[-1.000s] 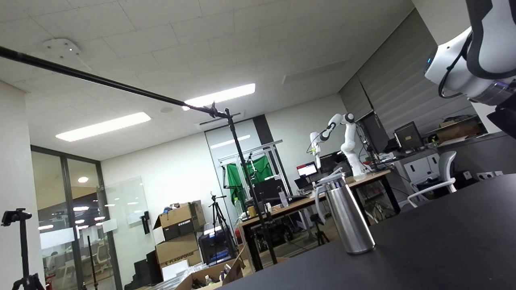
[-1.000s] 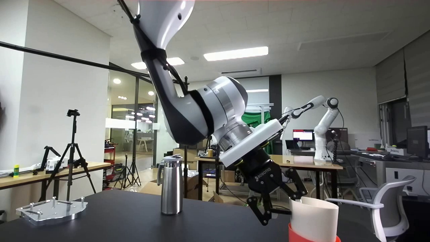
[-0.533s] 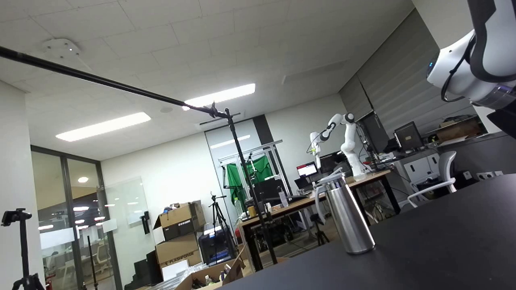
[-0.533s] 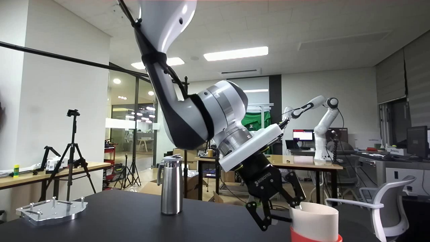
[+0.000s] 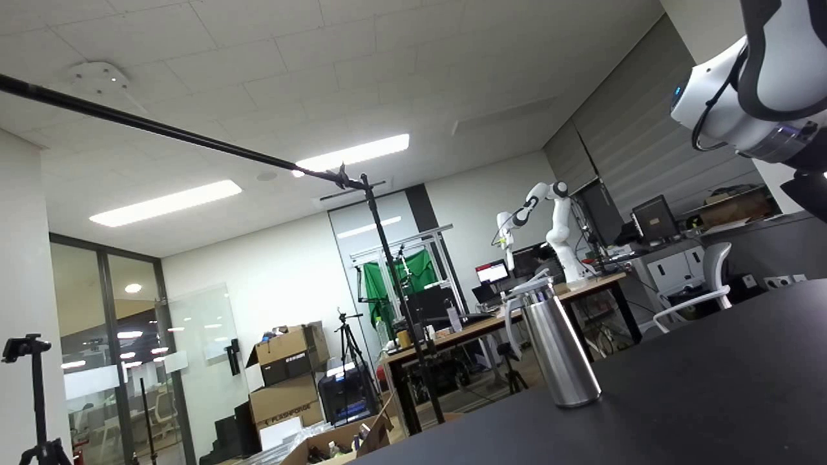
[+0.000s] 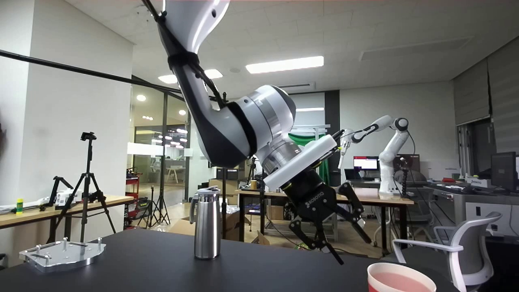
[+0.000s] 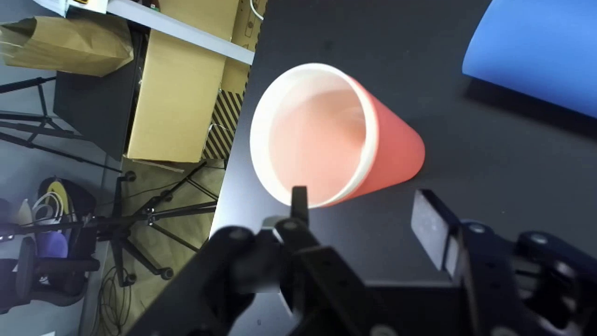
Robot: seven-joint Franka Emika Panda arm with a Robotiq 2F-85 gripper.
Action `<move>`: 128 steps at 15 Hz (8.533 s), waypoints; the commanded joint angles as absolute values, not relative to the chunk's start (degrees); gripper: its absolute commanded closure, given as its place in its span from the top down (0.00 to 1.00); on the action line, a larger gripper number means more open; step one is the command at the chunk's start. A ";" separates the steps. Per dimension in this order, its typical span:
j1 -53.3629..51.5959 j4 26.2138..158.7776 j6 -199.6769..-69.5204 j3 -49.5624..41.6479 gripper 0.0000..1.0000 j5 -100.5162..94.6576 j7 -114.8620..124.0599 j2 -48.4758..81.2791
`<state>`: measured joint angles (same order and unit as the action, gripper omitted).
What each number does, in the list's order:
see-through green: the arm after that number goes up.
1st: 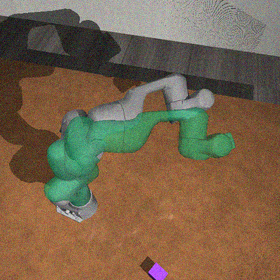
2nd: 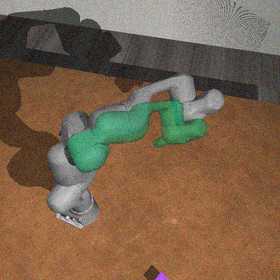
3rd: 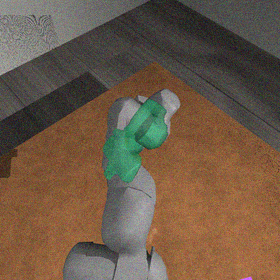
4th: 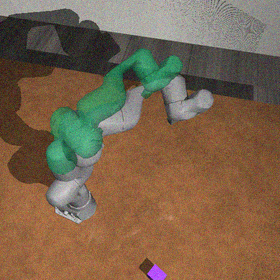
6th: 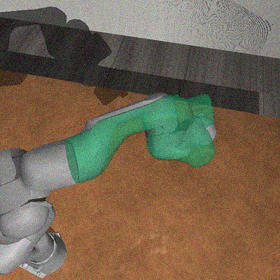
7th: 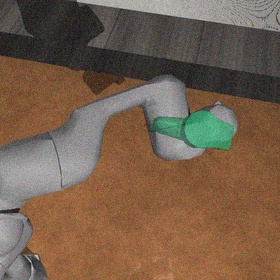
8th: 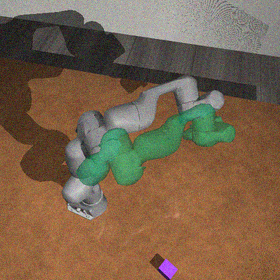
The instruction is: Put the white and the blue cup in the orange cup
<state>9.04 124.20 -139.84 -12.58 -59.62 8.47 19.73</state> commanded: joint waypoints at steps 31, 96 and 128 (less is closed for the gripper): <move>17.85 127.05 -133.10 -17.55 1.00 -16.64 -3.71 10.15; 29.40 128.75 -143.26 -12.62 1.00 12.26 -21.57 24.86; 27.47 137.14 -149.48 -5.78 0.01 15.13 -25.98 21.08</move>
